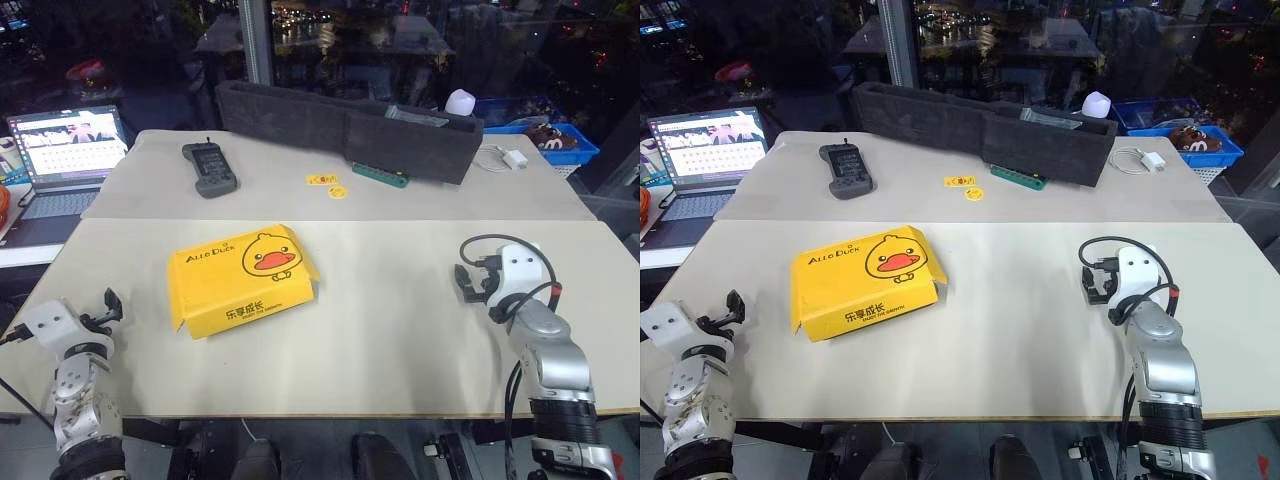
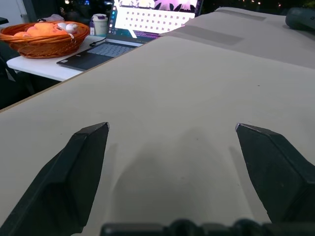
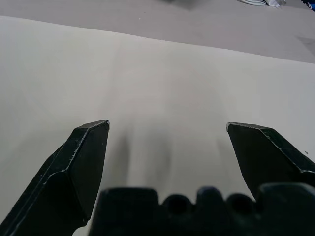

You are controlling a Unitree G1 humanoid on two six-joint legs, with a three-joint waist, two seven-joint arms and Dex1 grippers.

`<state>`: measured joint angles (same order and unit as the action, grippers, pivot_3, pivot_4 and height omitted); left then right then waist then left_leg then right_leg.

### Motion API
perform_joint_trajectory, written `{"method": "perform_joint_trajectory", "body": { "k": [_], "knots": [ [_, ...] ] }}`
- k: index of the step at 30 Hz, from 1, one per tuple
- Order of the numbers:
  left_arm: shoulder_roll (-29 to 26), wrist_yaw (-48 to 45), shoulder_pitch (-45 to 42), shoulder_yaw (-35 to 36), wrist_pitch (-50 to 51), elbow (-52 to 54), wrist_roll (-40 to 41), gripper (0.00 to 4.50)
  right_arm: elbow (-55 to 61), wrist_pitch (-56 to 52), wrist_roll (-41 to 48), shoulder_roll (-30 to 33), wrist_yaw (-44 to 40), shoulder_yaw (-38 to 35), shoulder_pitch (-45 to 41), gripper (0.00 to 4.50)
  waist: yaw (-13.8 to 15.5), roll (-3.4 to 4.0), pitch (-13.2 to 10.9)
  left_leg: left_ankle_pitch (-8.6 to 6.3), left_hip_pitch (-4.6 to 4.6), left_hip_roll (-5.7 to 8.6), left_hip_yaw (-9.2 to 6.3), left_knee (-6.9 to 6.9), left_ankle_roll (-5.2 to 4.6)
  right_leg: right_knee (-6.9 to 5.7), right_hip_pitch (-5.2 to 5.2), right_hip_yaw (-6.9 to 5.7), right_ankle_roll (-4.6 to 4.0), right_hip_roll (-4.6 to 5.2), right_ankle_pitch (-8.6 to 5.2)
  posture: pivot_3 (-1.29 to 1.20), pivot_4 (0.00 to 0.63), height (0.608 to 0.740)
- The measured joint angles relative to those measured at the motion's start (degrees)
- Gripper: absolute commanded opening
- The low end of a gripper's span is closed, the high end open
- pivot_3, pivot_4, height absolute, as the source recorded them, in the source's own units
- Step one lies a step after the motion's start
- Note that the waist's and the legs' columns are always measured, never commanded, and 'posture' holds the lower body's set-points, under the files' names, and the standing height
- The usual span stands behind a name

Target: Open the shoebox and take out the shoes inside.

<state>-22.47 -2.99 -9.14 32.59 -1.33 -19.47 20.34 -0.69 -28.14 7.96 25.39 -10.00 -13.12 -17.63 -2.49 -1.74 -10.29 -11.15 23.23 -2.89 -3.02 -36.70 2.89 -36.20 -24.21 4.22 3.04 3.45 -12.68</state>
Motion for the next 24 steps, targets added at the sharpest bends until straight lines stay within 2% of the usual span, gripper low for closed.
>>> {"method": "perform_joint_trajectory", "body": {
  "k": [8, 12, 15, 19, 22, 24],
  "knots": [
    [-1.8, -5.1, 0.0, -2.7, 0.7, 0.1, -0.2, 4.46, 0.0, 0.3, -0.2, 0.0, 1.7, -0.9, 0.0, 4.5, 0.0, 0.0, 0.0, 0.0, 0.01, 0.0, 0.0, 0.0, 0.0, 0.0, -0.01, 0.0, 0.0, 0.0, 0.0, 0.0, 0.15, 0.715],
    [-6.5, -17.4, 4.8, -6.9, 3.6, 6.9, 1.6, 4.46, -0.2, 0.3, 0.7, 0.5, -1.1, -0.9, -0.1, 4.5, -0.3, 0.0, 0.0, 0.0, 0.06, -0.02, 0.02, 0.01, 0.0, 0.02, -0.07, 0.01, -0.03, 0.0, -0.01, 0.0, 0.15, 0.715],
    [-10.5, -26.5, 6.9, -9.3, 7.3, 12.9, 4.2, 4.46, -0.1, -0.1, 3.7, 3.1, -9.4, 1.3, -0.9, 4.5, -0.3, 0.01, 0.0, 0.0, 0.01, -0.03, 0.02, 0.01, -0.01, -0.02, -0.06, 0.01, -0.18, 0.0, -0.1, 0.0, 0.15, 0.715],
    [-13.7, -32.1, 9.0, -10.6, 9.7, 15.4, 4.5, 4.46, 2.2, -1.5, 6.7, 5.9, -18.9, 5.4, -1.1, 4.5, -0.3, 0.02, -0.1, 0.0, 0.02, -0.04, 0.02, 0.01, -0.01, -0.02, -0.07, 0.01, -0.32, -0.01, -0.17, 0.0, 0.15, 0.715],
    [-17.8, -37.6, 13.8, -10.2, 11.4, 17.3, 4.6, 4.46, 5.5, -2.5, 8.9, 9.9, -28.9, 10.4, -1.1, 4.5, -0.4, 0.02, -0.1, -0.02, 0.05, -0.07, 0.03, 0.04, -0.03, 0.01, -0.11, 0.0, -0.31, -0.01, -0.19, 0.0, 0.15, 0.715],
    [-18.2, -38.9, 14.2, -9.6, 11.6, 17.6, 4.8, 4.46, 6.1, -2.5, 9.2, 10.0, -31.4, 11.8, -1.4, 4.5, -0.2, 0.01, -0.1, -0.02, 0.05, -0.07, 0.01, 0.04, -0.03, 0.01, -0.12, -0.02, -0.35, -0.01, -0.23, 0.0, 0.15, 0.715]
  ]
}}
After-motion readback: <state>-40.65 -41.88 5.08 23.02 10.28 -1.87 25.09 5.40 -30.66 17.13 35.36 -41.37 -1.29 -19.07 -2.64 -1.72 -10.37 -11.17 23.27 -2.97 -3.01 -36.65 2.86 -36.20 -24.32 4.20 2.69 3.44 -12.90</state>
